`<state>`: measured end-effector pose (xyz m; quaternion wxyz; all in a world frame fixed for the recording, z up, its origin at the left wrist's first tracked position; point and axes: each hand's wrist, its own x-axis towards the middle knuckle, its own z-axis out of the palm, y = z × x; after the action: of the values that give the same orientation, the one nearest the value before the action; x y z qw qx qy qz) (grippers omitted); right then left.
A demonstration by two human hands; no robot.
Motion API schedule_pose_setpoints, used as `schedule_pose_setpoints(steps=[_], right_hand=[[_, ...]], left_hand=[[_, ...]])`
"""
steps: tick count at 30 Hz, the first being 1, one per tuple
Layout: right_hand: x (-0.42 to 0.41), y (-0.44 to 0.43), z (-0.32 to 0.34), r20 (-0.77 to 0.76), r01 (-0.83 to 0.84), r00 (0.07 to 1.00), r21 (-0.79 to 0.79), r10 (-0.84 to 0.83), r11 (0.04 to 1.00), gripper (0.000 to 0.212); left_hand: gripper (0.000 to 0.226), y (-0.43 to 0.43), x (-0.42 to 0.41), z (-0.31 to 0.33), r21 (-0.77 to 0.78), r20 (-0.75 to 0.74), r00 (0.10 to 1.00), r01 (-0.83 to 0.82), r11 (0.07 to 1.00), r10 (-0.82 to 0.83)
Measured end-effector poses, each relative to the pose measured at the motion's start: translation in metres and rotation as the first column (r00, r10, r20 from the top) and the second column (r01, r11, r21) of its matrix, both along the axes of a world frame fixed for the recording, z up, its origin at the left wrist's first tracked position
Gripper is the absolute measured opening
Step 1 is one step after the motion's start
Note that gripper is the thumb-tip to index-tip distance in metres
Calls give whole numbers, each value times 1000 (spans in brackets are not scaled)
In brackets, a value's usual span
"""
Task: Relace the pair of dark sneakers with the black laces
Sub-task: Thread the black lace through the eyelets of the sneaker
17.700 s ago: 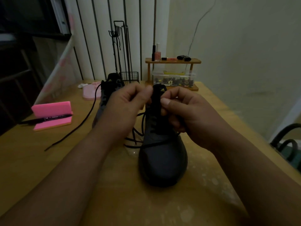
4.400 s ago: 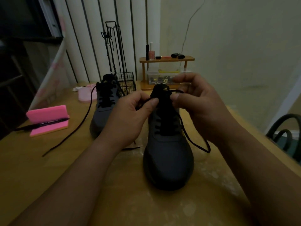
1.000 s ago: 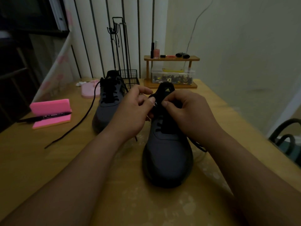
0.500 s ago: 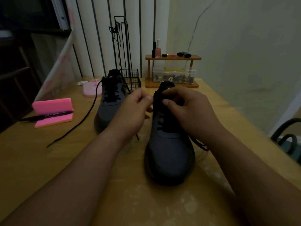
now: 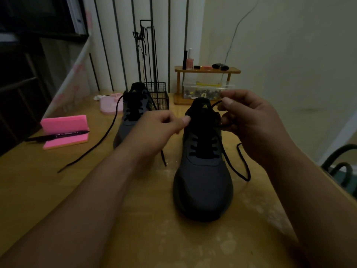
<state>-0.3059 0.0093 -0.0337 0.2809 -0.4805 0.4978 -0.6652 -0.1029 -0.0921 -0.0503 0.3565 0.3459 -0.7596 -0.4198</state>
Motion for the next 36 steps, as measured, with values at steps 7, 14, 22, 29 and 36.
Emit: schedule_pose_setpoints(steps=[7, 14, 22, 29, 36], right_hand=[[7, -3, -5, -63, 30, 998, 69, -25, 997, 18], [6, -5, -7, -114, 170, 981, 92, -159, 981, 15], [0, -4, -12, -315, 225, 940, 284, -131, 932, 32], [0, -2, -11, -343, 181, 938, 341, -57, 923, 34], [-9, 7, -7, -452, 104, 885, 424, 111, 899, 34]], left_hand=[[23, -9, 0, 1, 362, -654, 755, 252, 898, 52], [32, 1, 0, 2, -128, 81, 994, -67, 989, 77], [38, -6, 4, -2, -245, 61, 974, -197, 950, 217], [28, -4, -4, -13, -464, 118, 931, -256, 848, 346], [44, -3, -12, -23, -559, 144, 902, -266, 785, 408]])
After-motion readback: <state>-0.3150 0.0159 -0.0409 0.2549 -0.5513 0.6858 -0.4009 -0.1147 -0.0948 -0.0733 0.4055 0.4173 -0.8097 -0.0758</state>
